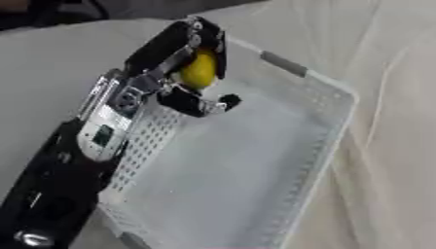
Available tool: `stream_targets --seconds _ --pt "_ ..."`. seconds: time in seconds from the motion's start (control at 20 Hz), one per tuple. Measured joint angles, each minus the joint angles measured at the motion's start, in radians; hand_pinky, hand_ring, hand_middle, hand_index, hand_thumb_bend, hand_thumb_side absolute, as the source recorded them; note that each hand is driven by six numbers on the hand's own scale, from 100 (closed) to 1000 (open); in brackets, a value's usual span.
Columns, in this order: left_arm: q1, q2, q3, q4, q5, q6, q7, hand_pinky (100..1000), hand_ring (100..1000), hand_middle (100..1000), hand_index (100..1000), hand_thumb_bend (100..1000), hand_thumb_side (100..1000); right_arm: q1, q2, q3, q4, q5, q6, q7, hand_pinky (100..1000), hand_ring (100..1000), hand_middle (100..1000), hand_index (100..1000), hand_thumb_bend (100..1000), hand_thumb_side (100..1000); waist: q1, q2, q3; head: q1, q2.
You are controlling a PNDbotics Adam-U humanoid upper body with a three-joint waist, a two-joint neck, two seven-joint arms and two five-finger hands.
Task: Pick up objects on the table and place them in the box.
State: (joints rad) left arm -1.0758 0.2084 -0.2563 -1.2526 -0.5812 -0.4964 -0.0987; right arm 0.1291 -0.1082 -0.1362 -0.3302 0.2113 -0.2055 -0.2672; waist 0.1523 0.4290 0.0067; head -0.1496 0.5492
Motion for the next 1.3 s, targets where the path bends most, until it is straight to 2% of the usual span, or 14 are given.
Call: stream_targets --seconds 0.05,0.1,0.15,0.2,0.25,0.35,0.6,0.65,0.75,0.8,0.85,0.95,1.15,1.3 --pt "-0.003 0.000 -0.003 0.006 -0.003 -0.004 -0.007 215 506 538 625 100 419 0.000 0.000 0.000 0.000 0.000 0.001 0.000 469 579 672 719 100 872 0.000 0.000 0.001 0.000 0.000" --pt "-0.005 0.000 -0.005 0.009 -0.007 -0.010 -0.015 330 586 638 726 100 469 0.000 0.000 0.000 0.000 0.000 0.002 -0.001 469 580 673 719 100 872 0.000 0.000 0.001 0.000 0.000" --pt "-0.006 0.001 -0.007 0.012 -0.010 -0.017 -0.028 439 681 750 819 100 610 0.000 0.000 0.000 0.000 0.000 0.003 -0.001 469 579 673 719 100 872 0.000 0.000 0.001 0.000 0.000" --pt "-0.007 0.001 -0.010 0.013 -0.015 -0.024 -0.040 467 708 776 846 100 636 0.000 0.000 0.000 0.000 0.000 0.004 -0.001 469 579 673 719 100 872 0.000 0.000 0.001 0.000 0.000" --pt "-0.007 0.001 -0.010 0.015 -0.019 -0.030 -0.053 568 782 854 918 100 717 0.000 0.000 0.000 0.000 0.000 0.005 -0.002 469 580 673 719 100 872 0.000 0.000 0.001 0.000 0.000" --pt "-0.008 0.001 -0.009 0.019 -0.027 -0.039 -0.073 608 802 866 915 100 751 0.000 0.000 0.000 0.000 0.000 0.005 -0.002 470 580 673 719 100 872 0.000 0.000 0.001 0.000 0.000" --pt "-0.010 0.002 -0.008 0.030 -0.045 -0.048 -0.096 634 816 877 918 100 766 0.000 0.001 0.000 0.000 0.001 0.006 -0.002 470 580 674 719 100 872 0.003 0.000 0.001 0.000 0.000" --pt "-0.011 0.002 -0.007 0.031 -0.048 -0.049 -0.096 614 804 873 914 100 730 0.000 0.001 0.000 0.000 0.001 0.006 -0.002 470 580 673 719 100 873 0.003 0.000 0.001 0.000 0.000" --pt "-0.011 0.002 -0.002 0.031 -0.051 -0.049 -0.092 610 801 871 912 100 723 0.000 0.001 0.000 0.000 0.001 0.006 -0.002 470 580 673 719 100 872 0.003 0.000 0.001 0.001 0.000" --pt "-0.010 0.002 0.000 0.031 -0.050 -0.048 -0.085 600 793 865 907 100 707 0.000 0.001 0.000 0.000 0.001 0.006 -0.002 470 580 673 719 100 873 0.003 0.000 0.001 0.001 0.000" --pt "-0.009 0.002 0.004 0.030 -0.048 -0.047 -0.074 509 727 816 865 100 591 0.000 0.001 0.000 0.000 0.001 0.006 -0.002 469 580 673 719 100 873 0.003 0.000 0.001 0.001 -0.001" --pt "0.003 0.015 0.016 0.016 -0.026 -0.044 -0.039 474 694 793 838 100 559 0.000 0.001 0.000 0.000 0.001 0.006 -0.002 470 580 673 719 100 873 0.003 0.001 0.001 0.002 -0.003" --pt "0.043 0.093 0.070 -0.062 0.050 -0.034 0.049 402 625 731 784 100 467 -0.002 0.001 0.000 0.001 -0.001 0.006 -0.002 470 580 673 719 100 873 0.003 0.007 0.003 0.009 -0.025" --pt "0.074 0.191 0.126 -0.115 0.125 -0.008 0.123 373 606 714 776 100 507 -0.005 0.001 0.000 0.003 -0.009 0.004 -0.005 469 580 673 719 100 873 0.003 0.007 0.011 0.009 -0.041"
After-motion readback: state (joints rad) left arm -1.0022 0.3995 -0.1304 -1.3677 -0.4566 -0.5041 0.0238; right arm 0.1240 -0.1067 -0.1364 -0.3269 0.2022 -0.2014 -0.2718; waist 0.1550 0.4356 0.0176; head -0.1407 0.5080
